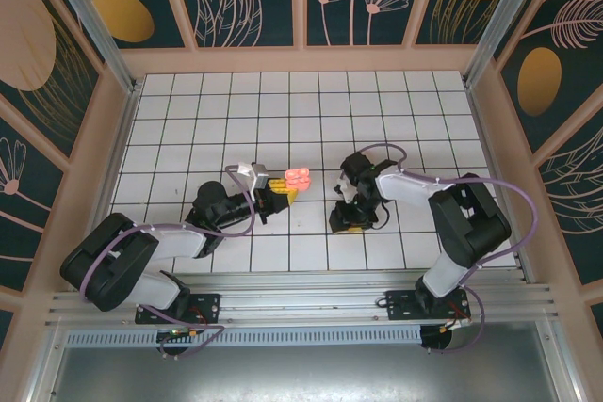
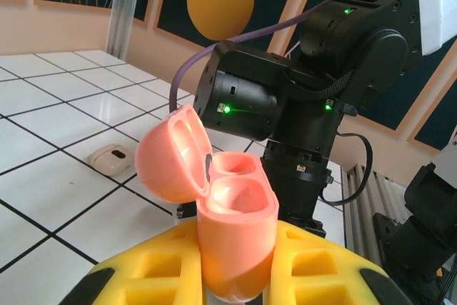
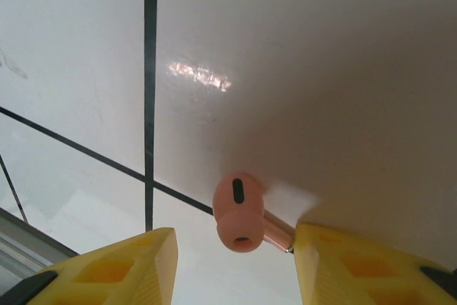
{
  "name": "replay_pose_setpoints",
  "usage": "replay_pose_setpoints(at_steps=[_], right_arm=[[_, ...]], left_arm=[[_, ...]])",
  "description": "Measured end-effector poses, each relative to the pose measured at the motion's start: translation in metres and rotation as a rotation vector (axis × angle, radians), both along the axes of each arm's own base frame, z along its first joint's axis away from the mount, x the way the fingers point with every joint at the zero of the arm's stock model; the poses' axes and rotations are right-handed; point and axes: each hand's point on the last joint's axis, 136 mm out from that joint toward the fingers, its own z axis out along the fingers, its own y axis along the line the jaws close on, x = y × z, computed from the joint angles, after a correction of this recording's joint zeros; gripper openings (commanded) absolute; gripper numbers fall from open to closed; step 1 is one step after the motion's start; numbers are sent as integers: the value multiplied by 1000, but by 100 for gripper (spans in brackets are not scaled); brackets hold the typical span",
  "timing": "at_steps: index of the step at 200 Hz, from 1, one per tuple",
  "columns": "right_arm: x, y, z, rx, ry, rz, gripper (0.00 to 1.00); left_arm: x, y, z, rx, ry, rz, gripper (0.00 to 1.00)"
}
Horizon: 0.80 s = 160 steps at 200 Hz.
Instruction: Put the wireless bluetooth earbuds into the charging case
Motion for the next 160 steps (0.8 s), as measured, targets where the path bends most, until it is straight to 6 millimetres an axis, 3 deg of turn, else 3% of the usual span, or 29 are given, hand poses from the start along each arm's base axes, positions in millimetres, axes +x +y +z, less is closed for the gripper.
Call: replay_pose_setpoints(at_steps=[81, 160], right_arm=[[-11, 10, 8, 29, 35, -12, 46], [14, 6, 22, -46, -54, -21, 42]], left_arm=[[-2, -1, -2, 3, 5, -15, 3], [-2, -1, -2, 3, 5, -16, 3]])
